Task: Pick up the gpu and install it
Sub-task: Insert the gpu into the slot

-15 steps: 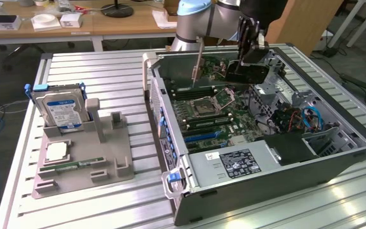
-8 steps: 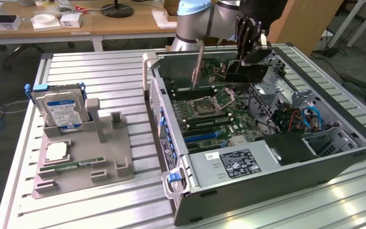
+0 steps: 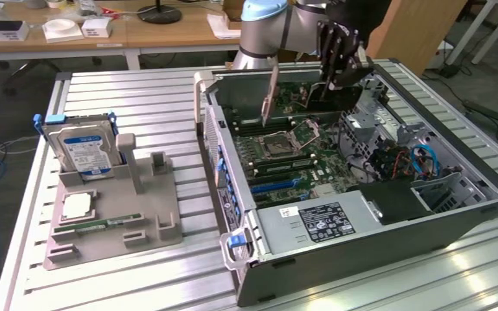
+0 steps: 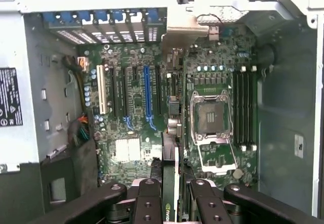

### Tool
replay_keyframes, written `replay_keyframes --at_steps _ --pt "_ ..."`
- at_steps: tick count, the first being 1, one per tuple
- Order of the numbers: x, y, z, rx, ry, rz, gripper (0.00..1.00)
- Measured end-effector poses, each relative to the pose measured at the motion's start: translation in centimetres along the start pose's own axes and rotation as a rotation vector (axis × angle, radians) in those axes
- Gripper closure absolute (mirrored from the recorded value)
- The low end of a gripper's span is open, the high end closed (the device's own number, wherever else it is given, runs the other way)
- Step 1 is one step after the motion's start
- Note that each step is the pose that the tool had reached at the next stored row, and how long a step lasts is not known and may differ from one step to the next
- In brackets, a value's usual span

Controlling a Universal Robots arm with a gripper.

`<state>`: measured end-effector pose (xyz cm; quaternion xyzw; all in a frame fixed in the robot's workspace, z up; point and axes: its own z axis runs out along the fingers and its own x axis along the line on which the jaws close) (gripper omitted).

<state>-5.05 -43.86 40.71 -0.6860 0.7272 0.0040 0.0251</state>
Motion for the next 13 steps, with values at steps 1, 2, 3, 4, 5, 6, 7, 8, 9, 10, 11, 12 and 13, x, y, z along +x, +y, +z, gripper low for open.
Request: replay_keyframes --at_steps 1,2,3,4,5,6,7,8,9,10,11,12,13 --pt "0.0 0.0 0.02 -0.0005 -0.0003 -0.012 0.74" --pt "0.0 -0.01 0.04 -0.0009 -0.0006 -0.023 0.74" --pt "0.0 -0.01 0.07 -0.0012 -0.0008 -0.03 0.74" --pt "0.0 -0.01 0.11 -0.0015 -0.0011 -0.036 0.74" --pt "0.01 -0.01 0.14 -0.0017 -0.0011 -0.04 0.74" --pt "0.01 -0.01 0.19 -0.0018 -0.001 -0.042 0.74" --pt "0.01 -0.01 0.27 -0.0018 -0.0012 -0.042 0.74" --pt "0.02 -0.01 0.38 -0.0018 -0.0012 -0.042 0.74" --pt "0.02 0.0 0.49 -0.0018 -0.0011 -0.042 0.74" --pt "0.03 0.0 0.6 -0.0018 -0.0012 -0.043 0.74" --pt "0.03 0.0 0.7 -0.0018 -0.0011 -0.043 0.74" --pt "0.03 0.01 0.8 -0.0018 -0.0011 -0.043 0.74" --pt "0.04 0.01 0.91 -0.0019 -0.0012 -0.044 0.74"
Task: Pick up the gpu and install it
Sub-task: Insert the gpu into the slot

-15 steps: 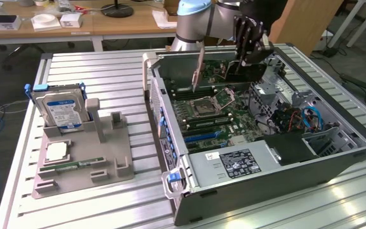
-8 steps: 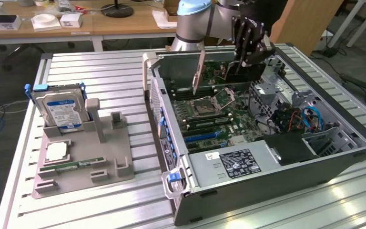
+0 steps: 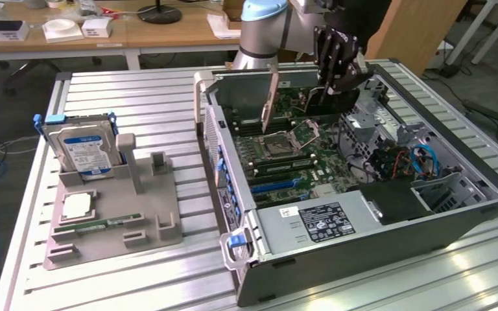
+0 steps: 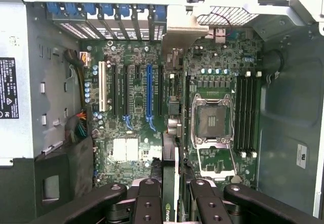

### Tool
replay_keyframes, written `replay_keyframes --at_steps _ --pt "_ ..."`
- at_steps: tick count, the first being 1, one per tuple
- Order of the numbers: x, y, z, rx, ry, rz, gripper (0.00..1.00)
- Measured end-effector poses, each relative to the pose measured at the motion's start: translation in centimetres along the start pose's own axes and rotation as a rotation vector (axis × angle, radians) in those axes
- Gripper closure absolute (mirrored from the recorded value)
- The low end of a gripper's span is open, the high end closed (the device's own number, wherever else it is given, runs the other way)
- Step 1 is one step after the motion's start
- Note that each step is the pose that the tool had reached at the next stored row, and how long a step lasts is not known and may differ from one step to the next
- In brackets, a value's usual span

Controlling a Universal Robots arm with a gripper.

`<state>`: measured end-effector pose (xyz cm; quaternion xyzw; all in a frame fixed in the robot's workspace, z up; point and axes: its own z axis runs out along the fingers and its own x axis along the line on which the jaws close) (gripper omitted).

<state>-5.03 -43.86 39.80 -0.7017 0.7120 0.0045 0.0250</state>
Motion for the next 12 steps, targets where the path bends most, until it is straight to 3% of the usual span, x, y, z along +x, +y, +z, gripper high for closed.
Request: replay_keyframes --at_steps 12 --pt "0.1 0.03 0.94 -0.0004 -0.0001 -0.008 0.74"
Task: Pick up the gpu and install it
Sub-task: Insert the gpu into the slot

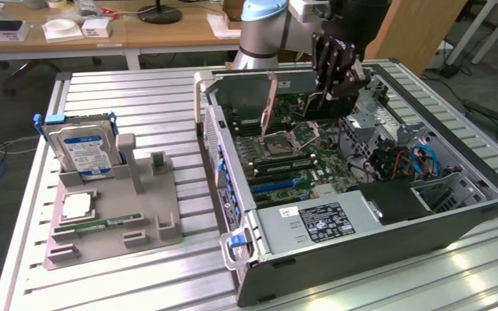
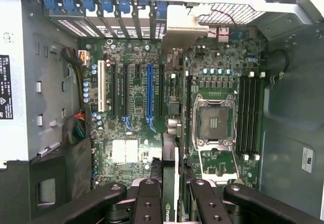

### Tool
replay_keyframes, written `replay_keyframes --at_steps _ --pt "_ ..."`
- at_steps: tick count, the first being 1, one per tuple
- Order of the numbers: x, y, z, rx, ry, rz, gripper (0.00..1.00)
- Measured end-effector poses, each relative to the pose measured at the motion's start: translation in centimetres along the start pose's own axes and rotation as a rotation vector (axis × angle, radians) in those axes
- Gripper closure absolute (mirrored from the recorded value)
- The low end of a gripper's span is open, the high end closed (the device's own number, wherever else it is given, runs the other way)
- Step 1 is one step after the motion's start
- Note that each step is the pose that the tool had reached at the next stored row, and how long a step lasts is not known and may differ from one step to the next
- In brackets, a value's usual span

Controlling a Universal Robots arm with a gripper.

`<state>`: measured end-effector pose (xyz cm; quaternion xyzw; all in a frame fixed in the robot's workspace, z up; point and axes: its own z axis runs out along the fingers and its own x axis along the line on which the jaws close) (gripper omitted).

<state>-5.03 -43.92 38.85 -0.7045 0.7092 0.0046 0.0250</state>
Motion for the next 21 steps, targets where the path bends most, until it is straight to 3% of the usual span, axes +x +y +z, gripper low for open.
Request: replay_keyframes --at_steps 21 --pt "0.1 0.05 1.84 0.001 -0.0007 -0.024 0.74"
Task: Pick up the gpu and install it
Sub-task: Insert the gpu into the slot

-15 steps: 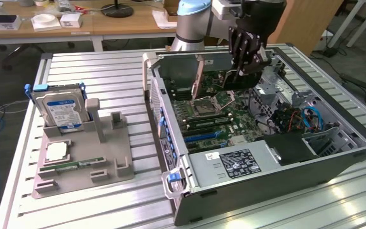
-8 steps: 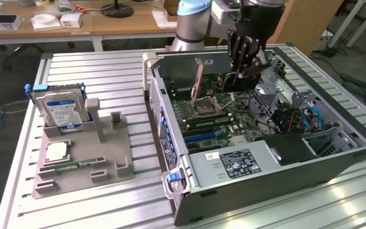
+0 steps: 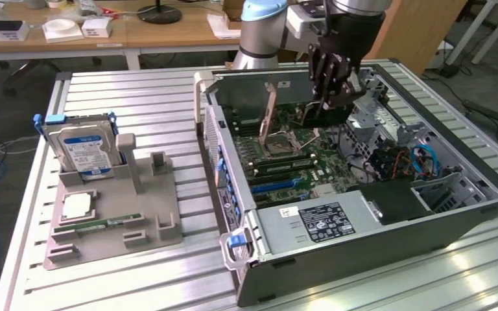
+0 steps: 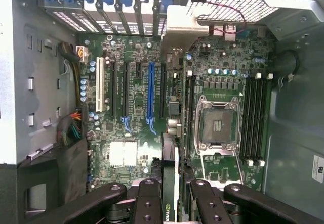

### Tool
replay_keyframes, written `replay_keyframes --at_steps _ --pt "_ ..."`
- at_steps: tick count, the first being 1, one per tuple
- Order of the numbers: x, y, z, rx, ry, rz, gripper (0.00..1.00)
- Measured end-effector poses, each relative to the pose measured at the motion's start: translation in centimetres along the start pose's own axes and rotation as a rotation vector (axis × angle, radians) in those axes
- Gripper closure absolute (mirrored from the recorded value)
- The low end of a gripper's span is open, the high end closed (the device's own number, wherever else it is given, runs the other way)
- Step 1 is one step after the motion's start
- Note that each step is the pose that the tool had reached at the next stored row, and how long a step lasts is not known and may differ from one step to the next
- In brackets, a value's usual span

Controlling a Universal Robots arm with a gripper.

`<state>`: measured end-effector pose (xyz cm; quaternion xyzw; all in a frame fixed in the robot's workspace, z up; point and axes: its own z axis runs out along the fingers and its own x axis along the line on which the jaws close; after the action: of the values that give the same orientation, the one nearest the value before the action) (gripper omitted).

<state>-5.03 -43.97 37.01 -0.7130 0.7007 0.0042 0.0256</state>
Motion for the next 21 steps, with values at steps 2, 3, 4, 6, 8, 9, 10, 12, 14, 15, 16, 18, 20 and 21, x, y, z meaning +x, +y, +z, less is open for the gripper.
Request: replay_keyframes --at_steps 2,3,4,6,8,9,10,12,14,15,16,18,20,21 --pt "0.0 0.0 0.14 0.0002 -0.0001 -0.002 0.74" --pt "0.0 0.01 0.22 0.0001 -0.0001 -0.004 0.74" --pt "0.0 0.01 0.29 0.0001 -0.0001 -0.005 0.74" --pt "0.0 0.01 0.45 0.0002 -0.0002 -0.006 0.74" --pt "0.0 0.02 0.62 0.0004 -0.0002 -0.008 0.74" --pt "0.0 0.02 0.71 0.0005 -0.0003 -0.008 0.74" --pt "0.0 0.02 0.8 0.0006 -0.0003 -0.009 0.74" --pt "0.0 0.03 0.99 0.0008 -0.0003 -0.01 0.74" --pt "0.1 0.04 1.17 0.0009 -0.0004 -0.011 0.74" --pt "0.1 0.04 1.25 0.0011 -0.0004 -0.012 0.74" --pt "0.1 0.04 1.32 0.0011 -0.0003 -0.013 0.74" --pt "0.1 0.04 1.48 0.0015 -0.0004 -0.014 0.74" --pt "0.1 0.05 1.63 0.0016 -0.0004 -0.015 0.74" --pt "0.1 0.05 1.71 0.0018 -0.0005 -0.016 0.74"
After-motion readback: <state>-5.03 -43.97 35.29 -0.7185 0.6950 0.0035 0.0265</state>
